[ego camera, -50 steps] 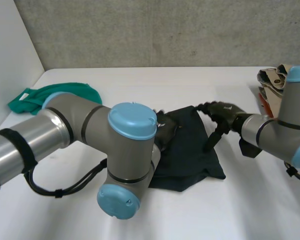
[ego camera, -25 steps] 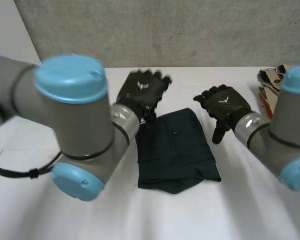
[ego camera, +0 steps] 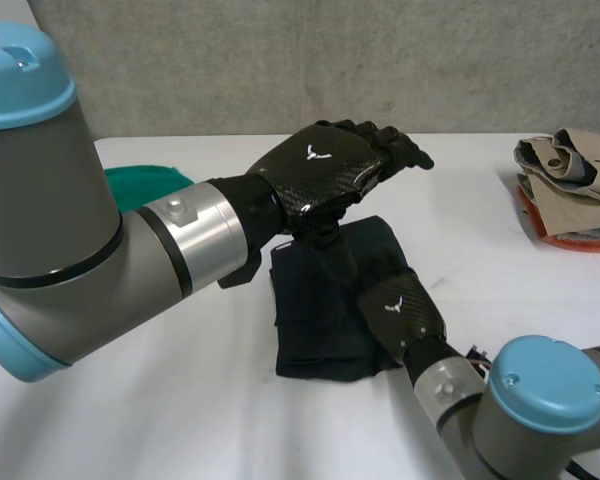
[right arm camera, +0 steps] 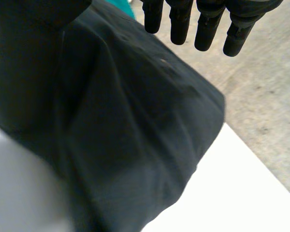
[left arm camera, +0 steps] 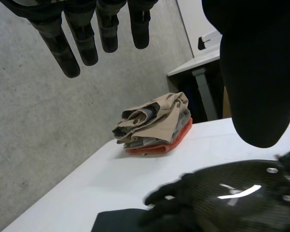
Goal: Fold the laundry.
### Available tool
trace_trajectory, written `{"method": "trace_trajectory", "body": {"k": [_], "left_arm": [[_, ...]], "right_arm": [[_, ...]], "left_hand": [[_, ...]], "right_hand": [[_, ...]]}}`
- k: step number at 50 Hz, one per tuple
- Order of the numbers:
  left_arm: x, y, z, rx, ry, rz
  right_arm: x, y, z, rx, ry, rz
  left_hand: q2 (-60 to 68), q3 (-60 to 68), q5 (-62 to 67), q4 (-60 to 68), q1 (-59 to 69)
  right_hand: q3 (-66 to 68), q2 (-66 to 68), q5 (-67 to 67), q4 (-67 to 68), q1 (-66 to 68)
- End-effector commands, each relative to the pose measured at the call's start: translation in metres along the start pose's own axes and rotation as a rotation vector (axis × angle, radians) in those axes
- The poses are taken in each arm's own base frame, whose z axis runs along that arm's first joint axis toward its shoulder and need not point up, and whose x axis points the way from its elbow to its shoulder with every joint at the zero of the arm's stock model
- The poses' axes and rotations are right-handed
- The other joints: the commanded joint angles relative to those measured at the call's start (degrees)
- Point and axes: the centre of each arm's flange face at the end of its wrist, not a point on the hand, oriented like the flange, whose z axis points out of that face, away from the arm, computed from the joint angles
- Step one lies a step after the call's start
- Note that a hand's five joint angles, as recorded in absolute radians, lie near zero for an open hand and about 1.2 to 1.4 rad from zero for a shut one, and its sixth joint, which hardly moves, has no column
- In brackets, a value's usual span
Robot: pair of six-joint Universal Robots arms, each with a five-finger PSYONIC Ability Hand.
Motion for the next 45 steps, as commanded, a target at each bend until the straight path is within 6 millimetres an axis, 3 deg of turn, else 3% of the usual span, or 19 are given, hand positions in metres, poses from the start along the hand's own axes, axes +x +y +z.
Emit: {"method": "trace_trajectory", "body": {"k": [1,3,4,5,6,7,12,16,21,24,25,28,29,32,35,36,40,43,45], "left_arm": [[0.002,0.006,0.0,-0.015,-0.003,-0.006],[0.001,0.007,0.0,-0.014,-0.007,-0.005],[0.001,0.008,0.0,-0.014,-0.007,-0.005],[0.001,0.008,0.0,-0.014,-0.01,-0.005],[0.0,0.009,0.0,-0.016,-0.011,-0.006],[0.0,0.008,0.0,-0.014,-0.011,-0.005],[-0.001,0.005,0.0,-0.005,-0.014,0.0],[-0.003,-0.008,-0.002,0.04,-0.025,0.026],[-0.008,-0.029,-0.004,0.119,-0.071,0.063],[-0.012,-0.04,-0.005,0.161,-0.103,0.064],[-0.012,-0.043,-0.006,0.172,-0.108,0.062],[-0.013,-0.052,-0.008,0.21,-0.114,0.049],[-0.013,-0.054,-0.009,0.219,-0.115,0.047],[-0.013,-0.059,-0.01,0.248,-0.117,0.042],[-0.012,-0.058,-0.01,0.249,-0.115,0.034],[-0.012,-0.058,-0.01,0.247,-0.115,0.033],[-0.012,-0.053,-0.01,0.235,-0.114,0.027],[-0.012,-0.049,-0.009,0.224,-0.113,0.02],[-0.012,-0.044,-0.007,0.212,-0.11,0.015]], "right_arm": [[0.009,0.002,0.036,0.045,0.078,-0.004],[0.01,0.005,0.043,0.044,0.082,-0.005],[0.012,0.005,0.046,0.047,0.087,-0.006],[0.013,0.004,0.05,0.057,0.088,-0.009],[0.014,0.003,0.052,0.064,0.087,-0.009],[0.014,0.001,0.053,0.075,0.087,-0.01],[0.027,-0.02,0.064,0.154,0.122,-0.007],[0.057,-0.047,0.077,0.235,0.192,-0.009],[0.13,-0.091,0.089,0.341,0.321,0.001],[0.168,-0.103,0.093,0.354,0.382,0.016],[0.196,-0.109,0.094,0.361,0.426,0.031],[0.241,-0.118,0.093,0.384,0.497,0.056],[0.272,-0.122,0.089,0.408,0.548,0.071],[0.334,-0.125,0.075,0.456,0.629,0.075],[0.375,-0.119,0.064,0.478,0.659,0.056],[0.395,-0.103,0.062,0.464,0.653,0.053],[0.431,-0.043,0.065,0.38,0.619,0.061],[0.442,-0.006,0.068,0.321,0.588,0.081],[0.444,0.039,0.073,0.256,0.542,0.126]], "left_hand": [[-0.05,-1.33,-0.15,-0.37,-0.57],[0.12,-1.17,0.02,-0.2,-0.4],[0.12,-1.16,0.02,-0.2,-0.4],[0.12,-1.16,0.02,-0.2,-0.4],[0.12,-1.16,0.02,-0.2,-0.4],[0.12,-1.16,0.02,-0.2,-0.4],[0.12,-1.16,0.02,-0.2,-0.4],[0.12,-1.16,0.02,-0.2,-0.4],[-0.05,-1.33,-0.15,-0.37,-0.57],[-0.05,-1.33,-0.15,-0.37,-0.57],[-0.05,-1.33,-0.15,-0.37,-0.57],[-0.05,-1.33,-0.15,-0.37,-0.57],[-0.05,-1.33,-0.15,-0.37,-0.57],[-0.05,-1.33,-0.15,-0.37,-0.57],[-0.05,-1.33,-0.15,-0.37,-0.57],[-0.22,-1.5,-0.32,-0.54,-0.73],[-0.22,-1.5,-0.32,-0.54,-0.74],[-0.22,-1.5,-0.32,-0.54,-0.74],[-0.22,-1.5,-0.32,-0.54,-0.74]], "right_hand": [[-1.89,-0.21,-2.51,-1.85,0.54],[0.49,2.17,-0.12,0.54,2.93],[9.87,11.55,9.26,9.92,12.31],[43.27,44.95,42.65,43.32,45.71],[62.92,64.6,62.31,62.97,65.36],[68.06,69.74,67.44,68.1,70.49],[68.11,69.79,67.49,68.15,70.54],[68.11,69.79,67.49,68.15,70.54],[68.11,69.79,67.49,68.15,70.54],[68.11,69.79,67.49,68.15,70.54],[68.11,69.79,67.49,68.15,70.54],[68.11,69.79,67.49,68.15,70.54],[68.11,69.79,67.49,68.15,70.54],[68.11,69.79,67.49,68.15,70.54],[68.11,69.79,67.49,68.15,70.54],[68.11,69.79,67.49,68.15,70.54],[68.11,69.79,67.49,68.15,70.54],[68.11,69.79,67.49,68.15,70.54],[68.11,69.79,67.49,68.15,70.54]]}}
